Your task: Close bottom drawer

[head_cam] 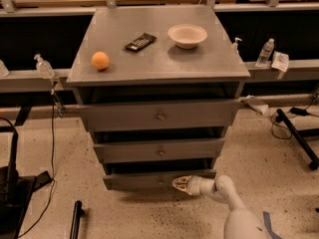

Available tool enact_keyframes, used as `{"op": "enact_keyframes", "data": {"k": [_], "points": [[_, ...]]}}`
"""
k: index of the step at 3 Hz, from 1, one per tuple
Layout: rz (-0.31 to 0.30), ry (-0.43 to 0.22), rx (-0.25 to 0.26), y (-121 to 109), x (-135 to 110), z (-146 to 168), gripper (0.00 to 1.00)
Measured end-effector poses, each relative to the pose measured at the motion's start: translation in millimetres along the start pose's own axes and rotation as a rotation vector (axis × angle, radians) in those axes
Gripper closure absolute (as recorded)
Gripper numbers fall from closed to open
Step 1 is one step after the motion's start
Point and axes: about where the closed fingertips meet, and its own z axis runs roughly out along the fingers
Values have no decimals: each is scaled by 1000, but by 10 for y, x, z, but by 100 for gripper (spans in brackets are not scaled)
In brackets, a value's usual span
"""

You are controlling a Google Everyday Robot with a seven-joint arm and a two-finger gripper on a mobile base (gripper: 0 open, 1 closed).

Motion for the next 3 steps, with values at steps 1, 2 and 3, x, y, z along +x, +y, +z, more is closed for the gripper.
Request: {"op": "enact_keyframes", "data": {"k": [1, 2, 3], "points": [[-8, -5, 4, -190, -53, 129, 100], [-8, -5, 4, -190, -53, 129, 100], [-1, -29, -3, -252, -98, 195, 100]]}}
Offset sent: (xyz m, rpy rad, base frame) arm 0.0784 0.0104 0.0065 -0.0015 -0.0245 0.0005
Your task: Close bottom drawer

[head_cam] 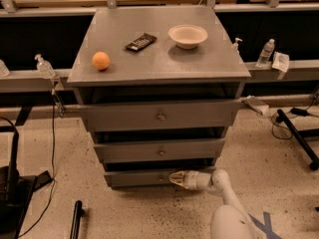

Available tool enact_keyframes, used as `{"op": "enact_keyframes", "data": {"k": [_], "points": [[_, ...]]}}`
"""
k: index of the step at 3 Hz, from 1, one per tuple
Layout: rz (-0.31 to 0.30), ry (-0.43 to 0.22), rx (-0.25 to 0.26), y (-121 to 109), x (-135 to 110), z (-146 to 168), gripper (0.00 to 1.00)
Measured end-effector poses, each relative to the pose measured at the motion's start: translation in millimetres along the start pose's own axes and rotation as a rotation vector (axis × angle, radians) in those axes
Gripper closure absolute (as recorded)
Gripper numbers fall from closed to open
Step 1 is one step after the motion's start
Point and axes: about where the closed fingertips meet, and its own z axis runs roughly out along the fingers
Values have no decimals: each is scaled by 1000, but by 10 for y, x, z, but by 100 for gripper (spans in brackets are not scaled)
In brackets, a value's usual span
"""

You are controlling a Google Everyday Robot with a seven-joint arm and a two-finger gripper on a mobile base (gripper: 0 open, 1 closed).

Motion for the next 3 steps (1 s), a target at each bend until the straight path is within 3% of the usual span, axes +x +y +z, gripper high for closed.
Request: {"op": "enact_keyframes", "data": {"k": [1, 3], "points": [[19, -66, -20, 88, -66, 24, 100], [13, -140, -87, 521, -66, -131, 100]]}}
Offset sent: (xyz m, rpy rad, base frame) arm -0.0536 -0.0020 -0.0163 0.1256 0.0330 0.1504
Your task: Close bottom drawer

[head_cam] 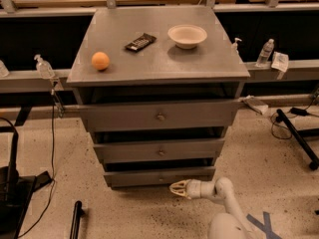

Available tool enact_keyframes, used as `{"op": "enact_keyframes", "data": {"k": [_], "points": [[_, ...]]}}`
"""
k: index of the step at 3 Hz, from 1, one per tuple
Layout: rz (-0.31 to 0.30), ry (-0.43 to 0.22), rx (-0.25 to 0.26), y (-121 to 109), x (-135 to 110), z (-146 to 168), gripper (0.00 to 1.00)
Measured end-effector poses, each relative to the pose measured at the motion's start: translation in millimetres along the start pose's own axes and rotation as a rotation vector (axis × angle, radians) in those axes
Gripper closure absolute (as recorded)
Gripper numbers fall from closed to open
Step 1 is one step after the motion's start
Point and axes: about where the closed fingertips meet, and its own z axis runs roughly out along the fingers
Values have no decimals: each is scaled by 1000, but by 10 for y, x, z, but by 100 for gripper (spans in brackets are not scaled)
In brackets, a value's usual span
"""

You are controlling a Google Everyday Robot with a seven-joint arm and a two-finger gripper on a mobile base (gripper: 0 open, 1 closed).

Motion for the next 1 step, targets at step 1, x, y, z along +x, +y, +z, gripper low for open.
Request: {"op": "enact_keyframes", "data": {"k": [1], "points": [[18, -13, 28, 134, 4, -186, 100]]}}
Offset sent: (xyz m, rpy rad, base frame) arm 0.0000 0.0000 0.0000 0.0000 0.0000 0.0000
